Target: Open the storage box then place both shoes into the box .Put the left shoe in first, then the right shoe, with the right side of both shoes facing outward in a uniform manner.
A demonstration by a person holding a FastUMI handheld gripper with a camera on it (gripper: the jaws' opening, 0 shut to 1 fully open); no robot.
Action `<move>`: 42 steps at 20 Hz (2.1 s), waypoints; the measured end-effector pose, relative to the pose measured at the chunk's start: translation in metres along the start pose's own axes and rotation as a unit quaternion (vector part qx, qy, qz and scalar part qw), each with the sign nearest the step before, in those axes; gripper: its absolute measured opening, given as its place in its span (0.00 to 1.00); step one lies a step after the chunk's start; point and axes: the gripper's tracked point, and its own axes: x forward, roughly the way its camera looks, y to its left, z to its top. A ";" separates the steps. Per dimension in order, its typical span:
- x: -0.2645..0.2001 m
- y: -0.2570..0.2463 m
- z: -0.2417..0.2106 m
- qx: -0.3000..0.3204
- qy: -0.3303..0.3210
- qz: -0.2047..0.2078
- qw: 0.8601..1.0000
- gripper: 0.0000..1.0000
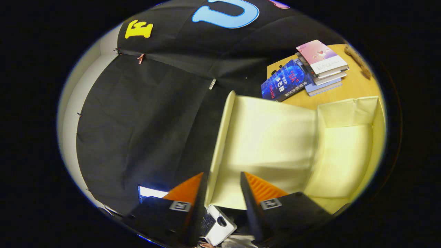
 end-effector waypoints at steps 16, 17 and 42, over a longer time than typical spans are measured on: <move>-0.212 -0.190 0.059 -0.131 -0.177 -0.246 0.944 0.98; -0.227 -0.203 0.059 -0.125 -0.185 -0.263 0.939 0.98; -0.299 -0.492 0.002 -0.185 0.022 -0.443 0.877 0.99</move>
